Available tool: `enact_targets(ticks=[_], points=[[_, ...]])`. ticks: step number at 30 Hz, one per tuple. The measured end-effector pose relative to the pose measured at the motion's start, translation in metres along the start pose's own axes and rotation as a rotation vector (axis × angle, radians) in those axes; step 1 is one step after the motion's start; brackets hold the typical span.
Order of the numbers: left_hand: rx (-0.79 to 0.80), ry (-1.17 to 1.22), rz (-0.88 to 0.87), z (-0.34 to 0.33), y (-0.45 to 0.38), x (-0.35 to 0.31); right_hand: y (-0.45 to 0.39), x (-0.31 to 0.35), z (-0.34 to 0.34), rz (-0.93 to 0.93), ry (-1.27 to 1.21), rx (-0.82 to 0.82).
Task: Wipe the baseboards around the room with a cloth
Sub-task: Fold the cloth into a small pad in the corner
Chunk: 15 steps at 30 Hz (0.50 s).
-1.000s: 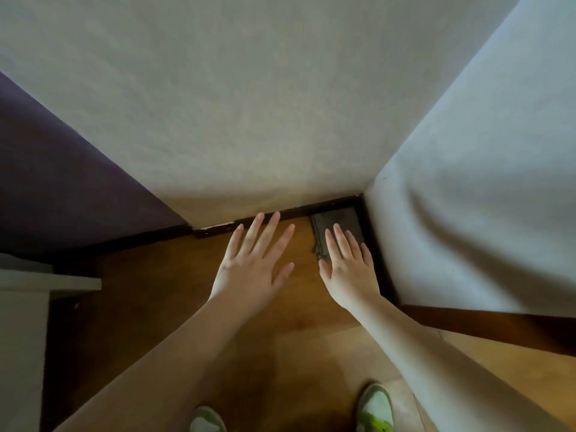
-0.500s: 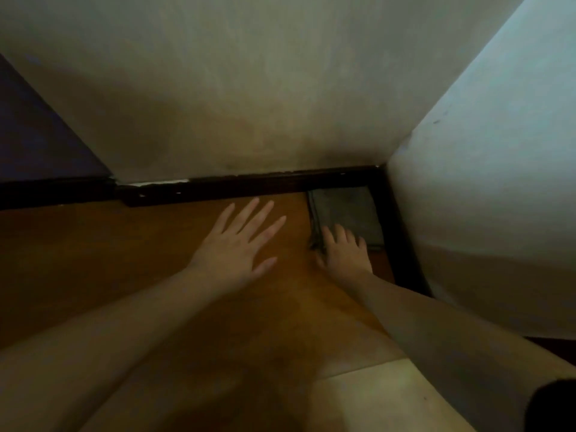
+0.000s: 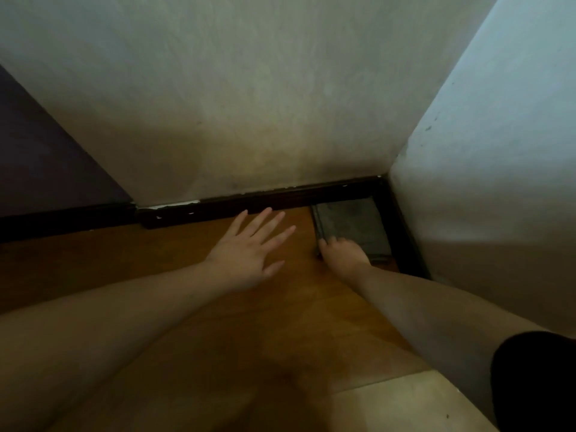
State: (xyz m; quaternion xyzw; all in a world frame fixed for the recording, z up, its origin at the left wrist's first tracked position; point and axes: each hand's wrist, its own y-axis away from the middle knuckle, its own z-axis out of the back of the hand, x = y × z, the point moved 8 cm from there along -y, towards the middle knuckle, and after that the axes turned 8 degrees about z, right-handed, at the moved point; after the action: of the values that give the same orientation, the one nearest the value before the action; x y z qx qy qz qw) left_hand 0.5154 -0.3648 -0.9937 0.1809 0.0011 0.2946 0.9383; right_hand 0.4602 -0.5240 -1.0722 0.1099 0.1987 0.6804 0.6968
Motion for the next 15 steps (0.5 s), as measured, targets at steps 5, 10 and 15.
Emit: enact_targets(ticks=[5,10,15], points=[[0.200,0.129,0.037,-0.020,0.014,0.011,0.015,0.009,0.006,0.046,-0.323,-0.032],[0.263,0.246,0.117,-0.042,0.028,0.028,0.028,0.021,0.035,0.022,-0.827,-0.089],[0.254,0.386,0.154,-0.045,0.036,0.041,0.040,0.039,0.079,0.096,-0.963,-0.109]])
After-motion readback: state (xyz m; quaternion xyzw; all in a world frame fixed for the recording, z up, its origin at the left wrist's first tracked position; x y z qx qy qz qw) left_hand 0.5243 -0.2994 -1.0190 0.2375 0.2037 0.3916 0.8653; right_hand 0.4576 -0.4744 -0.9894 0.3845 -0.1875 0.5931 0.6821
